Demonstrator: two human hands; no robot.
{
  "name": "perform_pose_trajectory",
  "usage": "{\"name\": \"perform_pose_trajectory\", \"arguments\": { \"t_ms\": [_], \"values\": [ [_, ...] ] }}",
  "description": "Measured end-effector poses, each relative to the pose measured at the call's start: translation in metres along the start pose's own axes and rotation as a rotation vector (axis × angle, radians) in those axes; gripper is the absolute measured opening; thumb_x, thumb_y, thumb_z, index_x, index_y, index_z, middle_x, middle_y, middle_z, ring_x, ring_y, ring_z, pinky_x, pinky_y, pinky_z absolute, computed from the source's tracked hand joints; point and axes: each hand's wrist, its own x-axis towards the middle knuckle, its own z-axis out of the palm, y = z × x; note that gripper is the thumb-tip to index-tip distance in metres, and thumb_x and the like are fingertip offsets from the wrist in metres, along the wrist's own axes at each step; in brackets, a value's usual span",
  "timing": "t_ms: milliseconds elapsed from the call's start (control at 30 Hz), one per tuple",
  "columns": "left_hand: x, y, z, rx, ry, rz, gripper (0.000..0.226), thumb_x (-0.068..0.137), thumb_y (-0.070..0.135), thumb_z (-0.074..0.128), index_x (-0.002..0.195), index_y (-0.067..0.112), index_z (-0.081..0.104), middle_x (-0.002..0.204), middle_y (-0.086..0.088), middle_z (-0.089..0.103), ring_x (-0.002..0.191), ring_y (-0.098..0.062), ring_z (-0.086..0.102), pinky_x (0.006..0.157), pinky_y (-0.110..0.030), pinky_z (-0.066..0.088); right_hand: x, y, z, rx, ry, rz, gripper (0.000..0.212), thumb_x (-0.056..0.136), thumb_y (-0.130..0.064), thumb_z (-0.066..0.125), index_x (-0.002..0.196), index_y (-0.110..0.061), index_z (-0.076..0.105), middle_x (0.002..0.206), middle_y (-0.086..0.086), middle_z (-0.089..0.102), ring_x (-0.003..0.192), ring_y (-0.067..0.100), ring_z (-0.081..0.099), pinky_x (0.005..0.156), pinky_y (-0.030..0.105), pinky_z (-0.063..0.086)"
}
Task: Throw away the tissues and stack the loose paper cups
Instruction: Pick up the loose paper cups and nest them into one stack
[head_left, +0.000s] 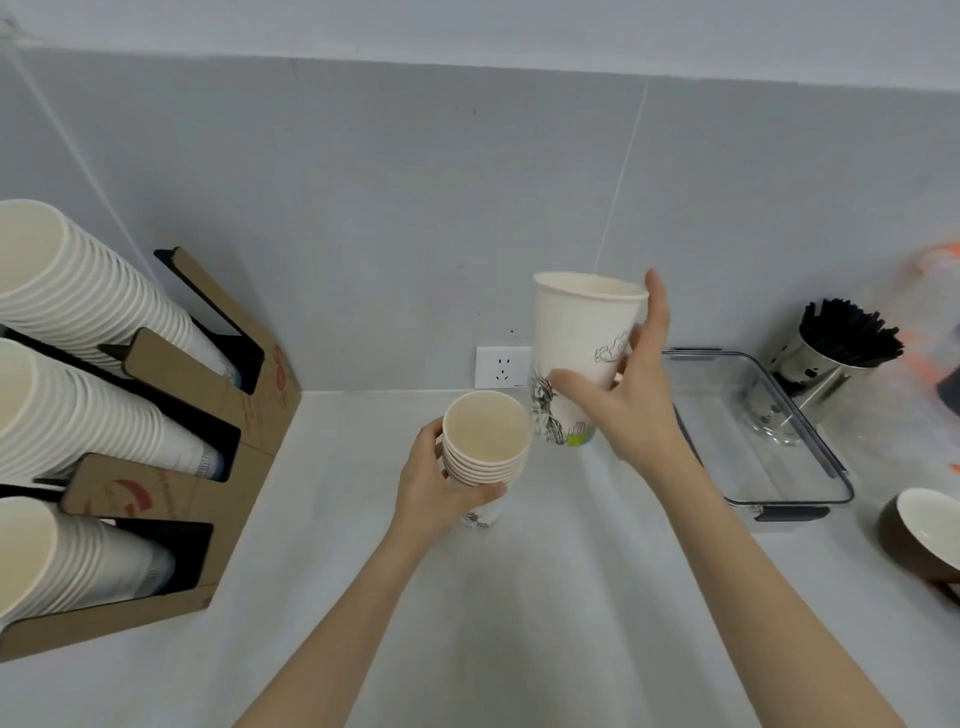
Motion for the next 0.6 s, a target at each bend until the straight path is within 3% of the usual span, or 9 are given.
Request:
{"name": "perform_pose_trajectory", "arguments": {
  "t_ms": [100, 200, 300, 367, 500, 600],
  "values": [
    [0.001, -0.002, 0.0, -0.017, 0.0, 0.003, 0.086, 0.05, 0.013, 0.087, 0.121, 0.026, 0.04, 0.126, 0.004, 0.052, 0.116, -0.012, 0.051, 0.096, -0.03, 0.047, -0.002, -0.019, 0.009, 0.049, -0.068, -0.084, 0.107, 0.065, -0.007, 0.078, 0.132, -0.048, 0.006, 0.113, -0.027, 0.042, 0.093, -0.012, 0.057, 0.076, 0.014, 0.054],
    [0.001, -0.002, 0.0, -0.023, -0.006, 0.005, 0.087, 0.05, 0.014, 0.087, 0.122, 0.025, 0.041, 0.122, 0.006, 0.056, 0.11, -0.002, 0.055, 0.087, -0.019, 0.05, -0.01, -0.003, 0.028, 0.006, -0.16, -0.078, 0.104, 0.063, -0.013, 0.082, 0.127, -0.051, 0.009, 0.121, -0.022, 0.045, 0.111, 0.003, 0.056, 0.091, 0.026, 0.05],
    [-0.001, -0.001, 0.001, -0.029, 0.007, -0.002, 0.086, 0.049, 0.016, 0.087, 0.121, 0.027, 0.041, 0.117, 0.01, 0.057, 0.106, -0.002, 0.056, 0.083, -0.019, 0.051, -0.02, 0.023, 0.04, -0.03, -0.299, -0.023, 0.098, 0.069, -0.016, 0.078, 0.129, -0.047, 0.008, 0.128, -0.018, 0.043, 0.12, -0.006, 0.044, 0.097, 0.011, 0.038],
    [-0.001, -0.001, 0.002, -0.048, 0.015, -0.027, 0.088, 0.048, 0.019, 0.088, 0.122, 0.027, 0.04, 0.119, 0.009, 0.056, 0.107, -0.006, 0.056, 0.086, -0.026, 0.05, -0.029, 0.038, 0.043, -0.064, -0.407, 0.009, 0.088, 0.076, -0.019, 0.072, 0.135, -0.039, 0.01, 0.133, -0.021, 0.04, 0.122, -0.016, 0.036, 0.097, 0.003, 0.032],
    [-0.001, 0.0, 0.003, -0.05, 0.021, -0.022, 0.088, 0.049, 0.016, 0.088, 0.121, 0.028, 0.039, 0.123, 0.008, 0.052, 0.114, -0.008, 0.051, 0.087, -0.019, 0.045, -0.044, 0.068, 0.035, -0.241, -0.437, -0.06, 0.069, 0.086, -0.048, 0.049, 0.143, -0.027, 0.017, 0.15, -0.012, 0.026, 0.139, 0.0, 0.019, 0.114, 0.023, 0.018],
    [0.0, 0.002, 0.003, -0.037, 0.019, -0.013, 0.09, 0.051, 0.011, 0.087, 0.125, 0.024, 0.037, 0.124, 0.008, 0.048, 0.116, -0.008, 0.045, 0.092, -0.022, 0.04, -0.036, 0.079, 0.021, -0.295, -0.408, -0.049, 0.061, 0.085, -0.057, 0.033, 0.139, -0.028, 0.031, 0.145, -0.017, 0.027, 0.138, -0.001, 0.017, 0.113, 0.014, 0.011]
  ]
}}
